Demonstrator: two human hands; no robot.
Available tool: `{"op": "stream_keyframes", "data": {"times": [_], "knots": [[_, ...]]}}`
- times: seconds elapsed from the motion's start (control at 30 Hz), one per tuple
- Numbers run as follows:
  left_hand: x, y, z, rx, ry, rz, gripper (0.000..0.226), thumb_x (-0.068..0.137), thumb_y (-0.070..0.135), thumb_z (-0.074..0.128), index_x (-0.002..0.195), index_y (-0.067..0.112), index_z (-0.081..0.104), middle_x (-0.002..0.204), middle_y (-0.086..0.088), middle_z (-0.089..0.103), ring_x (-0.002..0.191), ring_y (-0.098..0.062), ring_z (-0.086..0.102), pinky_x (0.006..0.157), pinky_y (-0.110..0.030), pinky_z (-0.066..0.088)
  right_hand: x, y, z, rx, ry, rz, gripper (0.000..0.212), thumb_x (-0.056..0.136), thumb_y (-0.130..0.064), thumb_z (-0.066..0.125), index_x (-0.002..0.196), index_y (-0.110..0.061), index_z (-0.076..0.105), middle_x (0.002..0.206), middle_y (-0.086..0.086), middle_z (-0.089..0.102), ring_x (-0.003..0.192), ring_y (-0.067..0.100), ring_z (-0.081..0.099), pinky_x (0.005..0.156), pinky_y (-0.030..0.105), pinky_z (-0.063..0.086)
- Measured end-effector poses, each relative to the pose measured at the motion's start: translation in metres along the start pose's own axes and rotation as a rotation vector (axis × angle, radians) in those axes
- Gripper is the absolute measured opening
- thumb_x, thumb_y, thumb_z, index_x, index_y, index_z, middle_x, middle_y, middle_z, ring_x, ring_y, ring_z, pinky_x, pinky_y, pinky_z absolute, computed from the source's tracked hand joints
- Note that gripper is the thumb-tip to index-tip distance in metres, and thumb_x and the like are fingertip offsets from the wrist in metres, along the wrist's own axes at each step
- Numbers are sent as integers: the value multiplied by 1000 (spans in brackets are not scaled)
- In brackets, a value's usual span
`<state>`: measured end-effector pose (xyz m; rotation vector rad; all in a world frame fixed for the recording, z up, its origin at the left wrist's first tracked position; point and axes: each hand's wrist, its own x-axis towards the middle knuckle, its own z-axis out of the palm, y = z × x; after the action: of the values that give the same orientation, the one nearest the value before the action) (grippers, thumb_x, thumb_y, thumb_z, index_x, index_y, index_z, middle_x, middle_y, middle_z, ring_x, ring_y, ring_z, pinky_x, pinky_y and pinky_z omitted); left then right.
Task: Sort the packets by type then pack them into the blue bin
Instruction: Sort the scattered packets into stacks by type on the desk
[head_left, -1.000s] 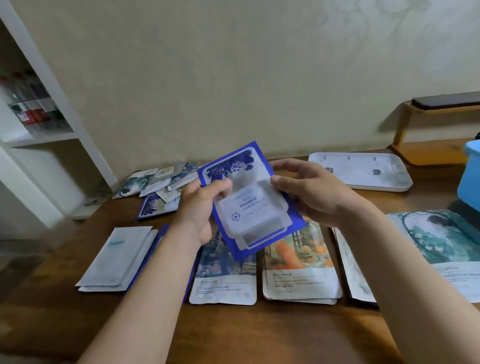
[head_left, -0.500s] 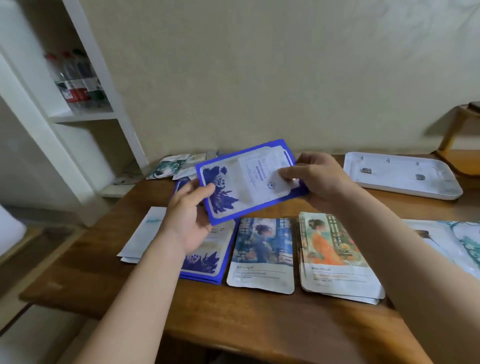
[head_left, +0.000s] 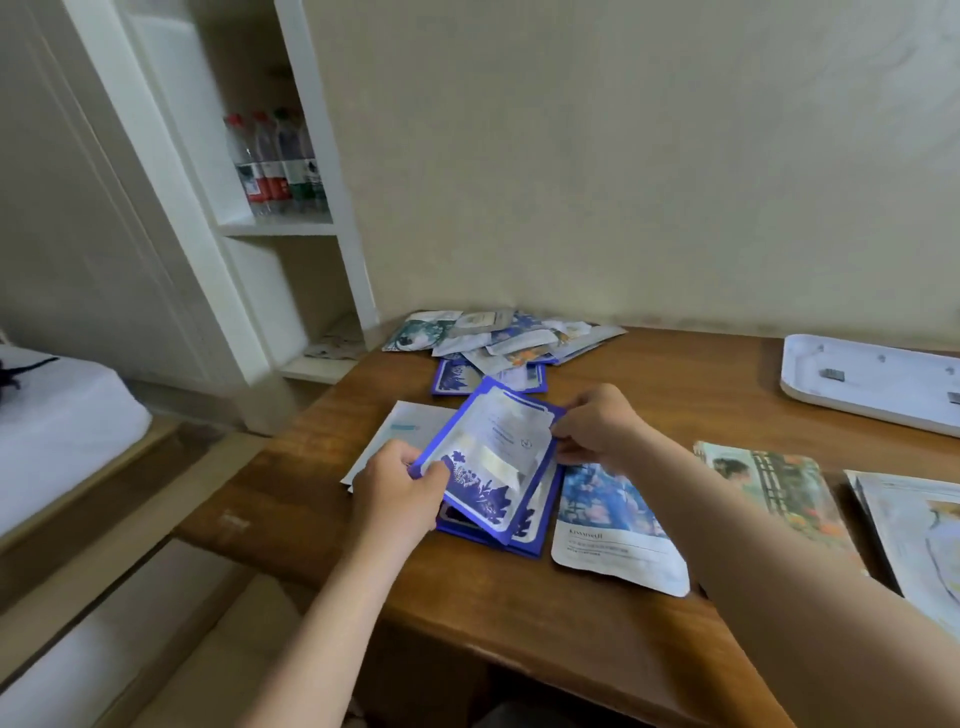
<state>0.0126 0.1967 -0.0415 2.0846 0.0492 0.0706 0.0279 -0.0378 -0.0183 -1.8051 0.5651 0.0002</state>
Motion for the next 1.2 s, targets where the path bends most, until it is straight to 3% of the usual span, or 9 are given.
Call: {"op": "stream_keyframes", "data": {"times": [0.17, 0.3, 0.4, 0.47, 0.53, 0.63, 0.77, 0.87, 1.2], "knots": [[3, -2, -11, 419, -86, 94, 25, 97, 36, 63, 81, 19, 56, 74, 8, 59, 64, -10, 58, 41, -9, 31, 13, 6, 13, -119, 75, -21, 5, 88, 6, 67, 86, 2, 69, 88, 23, 68, 71, 30, 67, 60, 39, 64], [11, 4, -14, 638, -111, 171, 28, 98, 43, 59, 84, 20, 61, 81, 11, 60, 75, -9, 59, 49, -17, 38, 19, 6, 10, -232, 90, -23, 14, 85, 5, 66, 98, 8, 72, 81, 21, 69, 66, 29, 63, 70, 47, 63], [24, 18, -12, 659, -125, 242, 22, 100, 38, 56, 91, 20, 63, 93, 7, 60, 88, -10, 58, 57, -24, 45, 22, 4, 5, -385, 126, -61, 23, 82, -1, 63, 101, 9, 70, 79, 18, 70, 64, 27, 61, 67, 43, 62], [35, 29, -4, 617, -161, 320, 18, 100, 32, 55, 91, 20, 64, 101, 5, 61, 93, -11, 58, 69, -28, 50, 23, 3, 0, -473, 156, -106, 26, 83, -2, 59, 103, 8, 70, 91, 22, 75, 66, 26, 62, 66, 41, 61], [47, 40, 11, 568, -228, 392, 16, 101, 27, 53, 95, 21, 66, 105, 5, 59, 96, -11, 57, 77, -29, 51, 27, 4, -3, -553, 183, -148, 27, 86, -3, 55, 108, 5, 70, 104, 22, 73, 82, 32, 70, 79, 49, 62], [66, 58, 47, 568, -313, 489, 18, 102, 20, 48, 105, 19, 66, 109, 3, 59, 100, -14, 56, 84, -33, 52, 36, 4, 1, -716, 213, -250, 30, 95, -10, 50, 121, -6, 64, 121, 13, 63, 107, 31, 62, 93, 41, 55], [91, 78, 98, 622, -347, 531, 26, 101, 19, 45, 118, 14, 63, 122, -6, 59, 113, -25, 55, 92, -40, 50, 56, 11, 2, -882, 264, -295, 29, 100, -22, 41, 121, -13, 59, 126, 11, 56, 115, 32, 55, 95, 43, 48], [103, 83, 125, 698, -376, 511, 27, 102, 19, 44, 122, 12, 60, 127, -10, 57, 118, -30, 54, 97, -45, 49, 69, 26, 3, -946, 261, -248, 36, 101, -30, 32, 124, -18, 56, 135, 8, 53, 130, 30, 44, 111, 46, 35], [116, 62, 151, 698, -316, 512, 30, 103, 22, 44, 129, 15, 59, 134, -5, 52, 123, -26, 47, 103, -40, 42, 79, 36, 7, -946, 291, -261, 39, 101, -33, 26, 131, -21, 49, 144, 6, 46, 143, 30, 32, 119, 48, 24]]}}
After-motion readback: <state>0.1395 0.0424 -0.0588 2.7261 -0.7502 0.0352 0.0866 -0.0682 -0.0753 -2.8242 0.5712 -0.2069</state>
